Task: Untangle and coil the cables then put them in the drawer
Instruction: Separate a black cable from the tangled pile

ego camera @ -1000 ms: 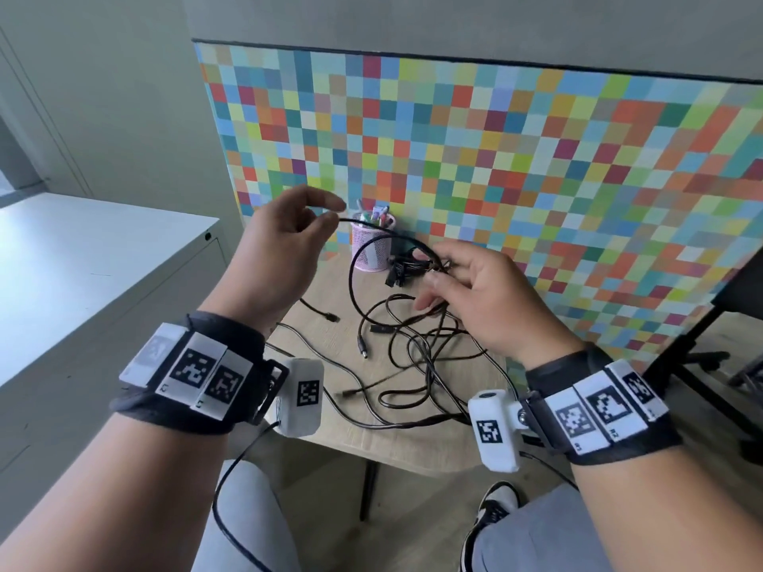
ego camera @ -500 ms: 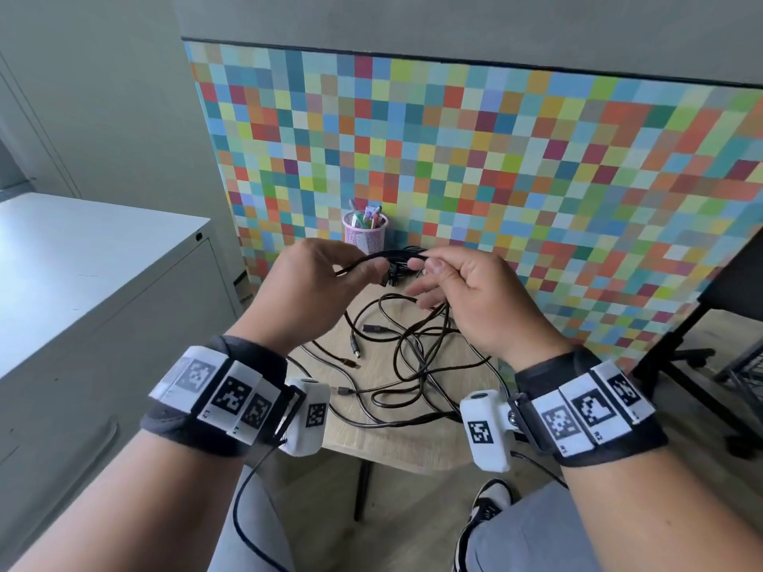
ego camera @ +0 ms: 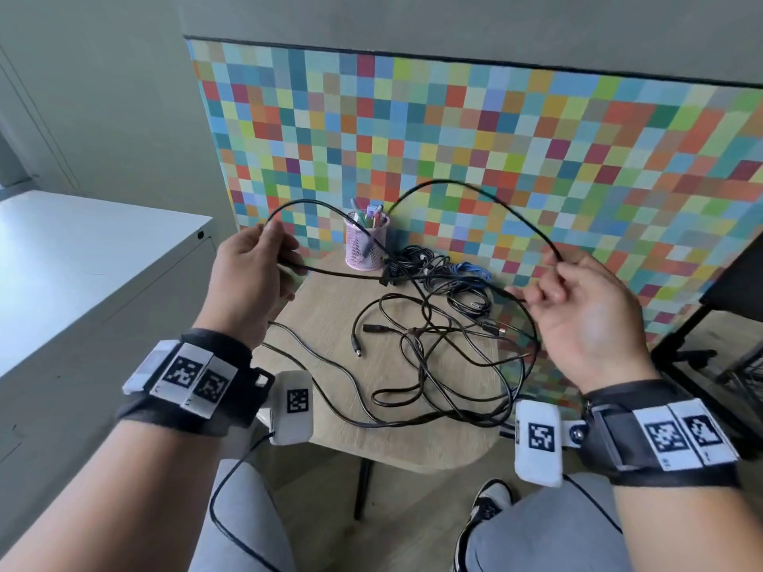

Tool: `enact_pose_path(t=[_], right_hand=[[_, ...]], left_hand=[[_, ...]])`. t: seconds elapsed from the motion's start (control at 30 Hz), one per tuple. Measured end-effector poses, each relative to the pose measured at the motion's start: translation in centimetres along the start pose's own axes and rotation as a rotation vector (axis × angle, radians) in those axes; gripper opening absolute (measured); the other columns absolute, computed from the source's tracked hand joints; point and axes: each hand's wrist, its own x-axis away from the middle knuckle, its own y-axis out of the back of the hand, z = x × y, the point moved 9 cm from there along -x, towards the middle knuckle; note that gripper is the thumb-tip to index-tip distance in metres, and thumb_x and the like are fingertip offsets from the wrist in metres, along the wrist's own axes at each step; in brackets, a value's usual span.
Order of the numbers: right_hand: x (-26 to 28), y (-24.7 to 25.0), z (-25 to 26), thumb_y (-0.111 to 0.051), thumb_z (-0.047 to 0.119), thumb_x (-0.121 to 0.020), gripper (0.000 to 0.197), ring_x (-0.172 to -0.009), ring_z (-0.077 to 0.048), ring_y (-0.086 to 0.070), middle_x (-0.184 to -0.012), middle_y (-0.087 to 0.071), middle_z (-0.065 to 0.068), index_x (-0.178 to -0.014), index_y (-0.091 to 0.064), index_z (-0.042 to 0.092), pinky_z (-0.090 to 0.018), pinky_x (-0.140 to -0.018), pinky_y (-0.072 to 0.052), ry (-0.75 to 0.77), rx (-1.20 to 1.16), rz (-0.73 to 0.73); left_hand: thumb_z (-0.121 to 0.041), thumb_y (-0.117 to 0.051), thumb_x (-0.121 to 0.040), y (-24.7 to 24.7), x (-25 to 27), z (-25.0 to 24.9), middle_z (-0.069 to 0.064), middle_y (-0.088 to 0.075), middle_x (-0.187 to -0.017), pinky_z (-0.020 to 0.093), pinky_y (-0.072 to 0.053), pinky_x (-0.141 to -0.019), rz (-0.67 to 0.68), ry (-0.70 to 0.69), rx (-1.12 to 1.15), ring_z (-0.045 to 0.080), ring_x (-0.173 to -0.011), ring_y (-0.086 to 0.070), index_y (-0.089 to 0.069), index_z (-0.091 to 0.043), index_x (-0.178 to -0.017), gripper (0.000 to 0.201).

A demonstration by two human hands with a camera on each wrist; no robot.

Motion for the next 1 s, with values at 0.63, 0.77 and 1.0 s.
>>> enact_pose_path(t=[0.63, 0.77, 1.0], right_hand=[[2.1, 0.5, -2.4, -0.050, 0.023, -0.102, 0.053, -0.057, -0.022, -0.038, -0.065, -0.015, -0.009, -0.051, -0.036, 0.014, -0.050, -0.078, -0.058, -0.201, 0.143, 0.109], [2.7, -1.3, -1.8, -0.052, 0.009, -0.084, 0.046, -0.059, -0.023, -0.041, -0.052, -0.030, -0.004, -0.040, -0.044, 0.021, -0.042, -0.079, -0.055, -0.126, 0.273, 0.250], [2.1, 0.7, -1.6, -0.064, 0.018, -0.071, 0.008, -0.061, -0.016, -0.043, -0.060, -0.043, 0.001, -0.067, -0.058, 0.017, -0.053, -0.071, -0.051, -0.026, 1.004, 0.330]], left_hand=[[-0.011, -0.060, -0.089, 0.1, 0.0, 0.2, 0.011, -0.076, -0.092, 0.042, -0.057, -0.086, 0.082, -0.078, -0.307, 0.023, -0.085, -0.067, -0.079, -0.014, -0.082, 0.020], [-0.016, -0.069, -0.094, -0.4, 0.7, -0.6, -0.009, -0.075, -0.090, 0.024, -0.056, -0.071, 0.051, -0.203, -0.567, 0.010, -0.080, -0.069, -0.079, -0.023, -0.093, 0.013], [-0.003, -0.049, -0.093, 6.7, -1.6, -6.1, -0.001, -0.072, -0.087, 0.007, -0.037, -0.048, -0.292, -0.326, -0.472, -0.003, -0.056, -0.055, -0.079, -0.025, -0.098, 0.038]])
